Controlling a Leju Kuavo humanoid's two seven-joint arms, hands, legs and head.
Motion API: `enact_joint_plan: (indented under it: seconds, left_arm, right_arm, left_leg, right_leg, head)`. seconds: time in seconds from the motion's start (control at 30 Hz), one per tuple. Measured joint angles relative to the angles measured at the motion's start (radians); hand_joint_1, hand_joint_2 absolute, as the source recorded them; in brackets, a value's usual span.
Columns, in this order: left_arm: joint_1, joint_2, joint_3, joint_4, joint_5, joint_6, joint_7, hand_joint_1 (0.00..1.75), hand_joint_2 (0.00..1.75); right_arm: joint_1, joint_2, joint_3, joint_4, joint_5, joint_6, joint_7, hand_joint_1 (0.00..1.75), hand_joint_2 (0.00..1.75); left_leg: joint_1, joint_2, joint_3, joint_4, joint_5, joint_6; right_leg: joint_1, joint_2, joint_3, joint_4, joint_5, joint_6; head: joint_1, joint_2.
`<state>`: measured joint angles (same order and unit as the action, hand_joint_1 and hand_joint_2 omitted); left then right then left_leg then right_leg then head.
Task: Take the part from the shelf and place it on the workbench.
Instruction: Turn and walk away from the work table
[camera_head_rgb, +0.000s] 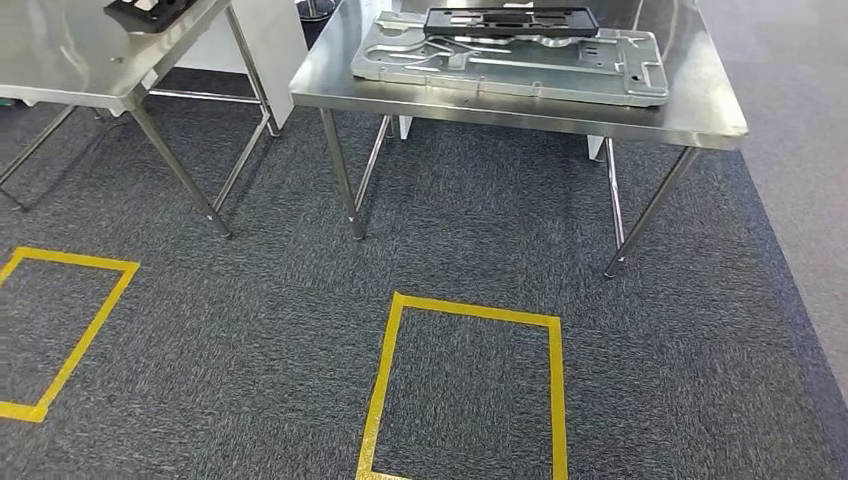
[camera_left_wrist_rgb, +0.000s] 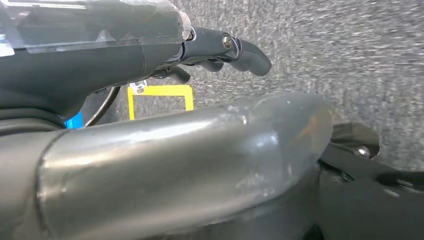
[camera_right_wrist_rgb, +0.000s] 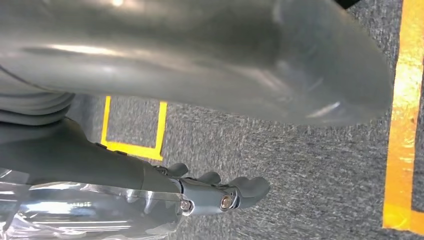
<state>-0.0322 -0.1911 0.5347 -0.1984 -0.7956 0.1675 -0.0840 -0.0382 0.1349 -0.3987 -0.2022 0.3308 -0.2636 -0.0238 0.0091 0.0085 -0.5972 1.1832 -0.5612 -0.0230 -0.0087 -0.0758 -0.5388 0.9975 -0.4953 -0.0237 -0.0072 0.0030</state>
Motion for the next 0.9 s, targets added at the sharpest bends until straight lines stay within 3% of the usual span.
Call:
enact_joint_plan:
  seconds: [0.07, 0.13, 0.2, 0.23, 0.3, 0.37, 0.43, 0.47, 0.5, 0.57, 0.6, 0.67, 0.7, 0.73, 0.8, 0.87, 0.9]
  left_arm:
    - [-0.001, 0.001, -0.006, 0.0, -0.006, 0.0, 0.0, 0.0, 0.0]
    - [-0.002, 0.002, -0.01, 0.0, -0.011, 0.0, 0.0, 0.0, 0.0]
    - [0.003, 0.003, -0.011, 0.0, -0.012, 0.0, 0.001, 0.0, 0.0]
    - [0.005, 0.003, -0.011, 0.0, -0.013, 0.0, 0.002, 0.0, 0.0]
    - [0.006, 0.004, -0.012, 0.0, -0.014, 0.0, 0.003, 0.0, 0.0]
    - [0.005, 0.004, -0.015, 0.0, -0.017, 0.0, 0.005, 0.0, 0.0]
    - [0.006, 0.004, -0.017, 0.0, -0.02, 0.0, 0.008, 0.0, 0.0]
    - [0.007, 0.004, -0.017, 0.0, -0.021, 0.0, 0.009, 0.0, 0.0]
    - [0.008, 0.004, -0.017, 0.0, -0.021, 0.0, 0.01, 0.0, 0.0]
    - [0.008, 0.004, -0.018, 0.0, -0.021, 0.0, 0.011, 0.0, 0.0]
    - [0.007, 0.004, -0.018, 0.0, -0.021, 0.0, 0.012, 0.0, 0.0]
    - [0.007, 0.004, -0.018, 0.0, -0.021, 0.0, 0.012, 0.0, 0.0]
    - [0.008, 0.004, -0.018, 0.0, -0.021, 0.0, 0.012, 0.0, 0.0]
    - [0.009, 0.004, -0.018, 0.0, -0.021, 0.001, 0.012, 0.0, 0.0]
    - [0.009, 0.005, -0.018, 0.0, -0.021, 0.002, 0.013, 0.0, 0.0]
    - [0.008, 0.006, -0.018, 0.0, -0.023, 0.002, 0.014, 0.0, 0.0]
    - [0.008, 0.006, -0.018, 0.0, -0.023, 0.002, 0.015, 0.0, 0.0]
  right_arm:
    - [0.0, 0.0, 0.003, 0.0, 0.001, 0.001, 0.001, 0.0, 0.0]
    - [-0.001, 0.0, 0.006, 0.0, 0.002, 0.001, 0.002, 0.0, 0.0]
    - [-0.004, 0.0, 0.008, 0.0, 0.003, 0.001, 0.003, 0.0, 0.0]
    - [-0.005, 0.0, 0.008, 0.0, 0.003, 0.001, 0.003, 0.0, 0.0]
    - [-0.005, -0.001, 0.009, 0.0, 0.004, 0.001, 0.004, 0.0, 0.0]
    - [-0.002, -0.001, 0.009, 0.0, 0.007, 0.004, 0.004, 0.0, 0.0]
    - [0.002, -0.001, 0.01, 0.001, 0.011, 0.007, 0.004, 0.0, 0.0]
    - [0.003, -0.001, 0.01, 0.001, 0.013, 0.009, 0.004, 0.0, 0.0]
    - [0.003, -0.001, 0.01, 0.001, 0.014, 0.011, 0.004, 0.0, 0.0]
    - [0.004, -0.001, 0.01, 0.001, 0.016, 0.014, 0.004, 0.0, 0.0]
    - [0.004, -0.001, 0.011, 0.001, 0.016, 0.015, 0.004, 0.0, 0.0]
    - [0.004, -0.001, 0.012, 0.001, 0.017, 0.016, 0.004, 0.0, 0.0]
    - [0.003, -0.001, 0.013, 0.002, 0.017, 0.017, 0.004, 0.0, 0.0]
    - [0.002, -0.001, 0.014, 0.002, 0.017, 0.017, 0.004, 0.0, 0.0]
    - [0.002, 0.0, 0.015, 0.002, 0.019, 0.018, 0.003, 0.0, 0.0]
    - [0.006, 0.0, 0.016, 0.002, 0.024, 0.021, 0.002, 0.0, 0.0]
    - [0.008, 0.0, 0.017, 0.002, 0.028, 0.024, 0.001, 0.0, 0.0]
  left_leg:
    - [-0.005, 0.044, 0.079, -0.138, 0.039, 0.013]
    - [-0.012, 0.064, 0.101, -0.189, 0.046, 0.026]
    - [-0.013, 0.044, 0.095, -0.192, 0.055, 0.036]
    - [-0.01, 0.035, 0.095, -0.197, 0.062, 0.041]
    - [-0.005, 0.015, 0.091, -0.205, 0.076, 0.051]
    - [-0.005, -0.004, 0.081, -0.205, 0.085, 0.058]
    - [-0.007, -0.027, 0.071, -0.201, 0.089, 0.059]
    - [-0.007, -0.041, 0.068, -0.198, 0.09, 0.059]
    - [-0.007, -0.055, 0.066, -0.194, 0.091, 0.058]
    - [-0.008, -0.082, 0.063, -0.186, 0.089, 0.053]
    - [-0.009, -0.094, 0.059, -0.182, 0.089, 0.048]
    - [-0.01, -0.113, 0.05, -0.177, 0.089, 0.036]
    - [-0.008, -0.123, 0.046, -0.177, 0.091, 0.029]
    - [-0.007, -0.121, 0.043, -0.173, 0.088, 0.023]
    - [-0.006, -0.086, 0.02, -0.122, 0.052, 0.013]
    - [-0.004, -0.038, -0.033, -0.003, -0.016, 0.005]
    - [-0.002, -0.028, -0.061, 0.06, -0.044, 0.002]
  right_leg:
    - [0.004, -0.02, -0.001, 0.005, 0.0, 0.005]
    - [0.006, -0.037, -0.001, 0.008, 0.002, 0.016]
    - [0.007, -0.053, 0.002, 0.006, 0.006, 0.027]
    - [0.005, -0.05, 0.002, 0.008, 0.002, 0.034]
    - [0.003, -0.005, -0.023, 0.061, -0.042, 0.045]
    - [0.0, 0.05, -0.082, 0.184, -0.113, 0.05]
    - [-0.001, 0.067, -0.125, 0.278, -0.143, 0.05]
    - [-0.002, 0.07, -0.123, 0.276, -0.129, 0.049]
    - [-0.003, 0.075, -0.101, 0.236, -0.098, 0.047]
    - [-0.007, 0.11, -0.032, 0.1, -0.033, 0.041]
    - [-0.008, 0.128, -0.007, 0.048, -0.017, 0.039]
    - [-0.007, 0.143, 0.007, 0.015, -0.016, 0.033]
    - [-0.007, 0.132, 0.006, 0.013, -0.015, 0.027]
    - [-0.008, 0.121, 0.007, 0.01, -0.013, 0.021]
    - [-0.011, 0.095, 0.008, 0.004, -0.009, 0.007]
    - [-0.008, 0.068, 0.007, 0.004, -0.009, 0.0]
    - [-0.006, 0.053, 0.006, 0.004, -0.01, -0.001]
  head:
    - [0.001, 0.0]
    - [0.002, 0.0]
    - [0.003, 0.0]
    - [0.003, 0.0]
    - [0.007, 0.0]
    - [0.011, 0.0]
    - [0.012, 0.0]
    - [0.012, 0.0]
    - [0.012, 0.0]
    - [0.012, 0.0]
    - [0.012, 0.0]
    - [0.012, 0.0]
    - [0.012, 0.0]
    - [0.013, 0.0]
    - [0.007, 0.0]
    - [0.001, 0.0]
    - [0.0, 0.0]
